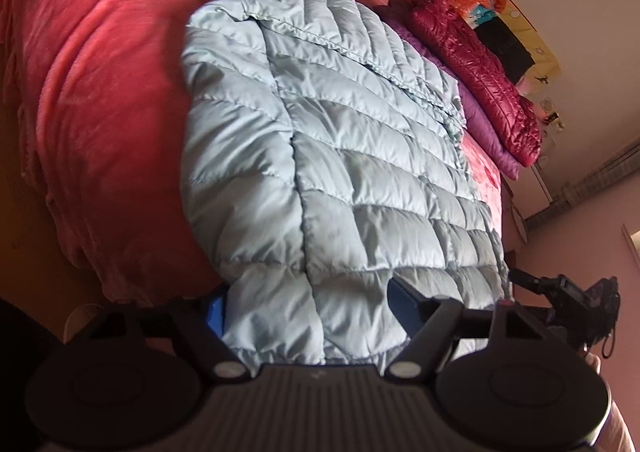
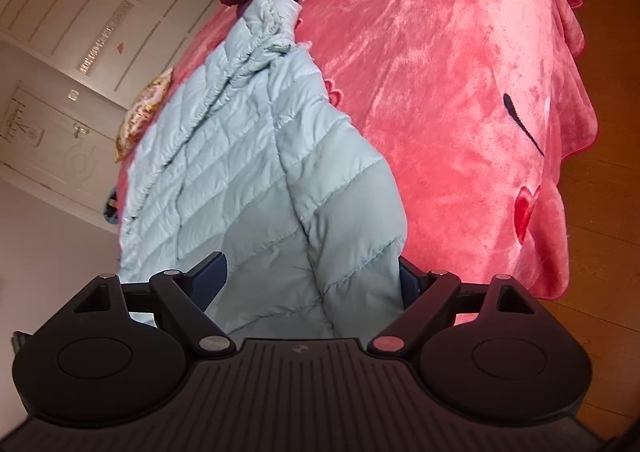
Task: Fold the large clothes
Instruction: 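Grasp the jacket hem with the right gripper while the left gripper grasps beside it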
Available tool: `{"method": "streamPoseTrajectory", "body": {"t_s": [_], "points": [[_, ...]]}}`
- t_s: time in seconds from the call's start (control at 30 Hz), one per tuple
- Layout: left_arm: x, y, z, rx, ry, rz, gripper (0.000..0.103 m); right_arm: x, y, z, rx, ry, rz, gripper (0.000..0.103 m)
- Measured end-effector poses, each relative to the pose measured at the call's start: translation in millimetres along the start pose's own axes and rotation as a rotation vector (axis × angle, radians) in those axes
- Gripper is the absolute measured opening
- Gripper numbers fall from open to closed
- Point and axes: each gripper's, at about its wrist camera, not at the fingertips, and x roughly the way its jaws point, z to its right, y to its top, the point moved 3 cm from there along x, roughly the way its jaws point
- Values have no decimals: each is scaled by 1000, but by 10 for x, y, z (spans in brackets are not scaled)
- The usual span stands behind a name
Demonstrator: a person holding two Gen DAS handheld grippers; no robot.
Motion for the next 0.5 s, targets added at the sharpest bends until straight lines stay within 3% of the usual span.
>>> {"method": "streamPoseTrajectory", "body": {"t_s": [0.07,0.23,0.4,0.5], "points": [[11,-5,0,0,-20,-11,78,35,-6,12,-8,-49,-6,103],[23,-17,27,25,-22,-13,77,116,-37,-43,-55,-78,-27,103],[48,-19,41,41,3,-13,75,144,-75,-148,-119,-114,-19,90],[60,-18,40,44,6,-17,75,104,-69,-171,-124,-108,0,53]]}}
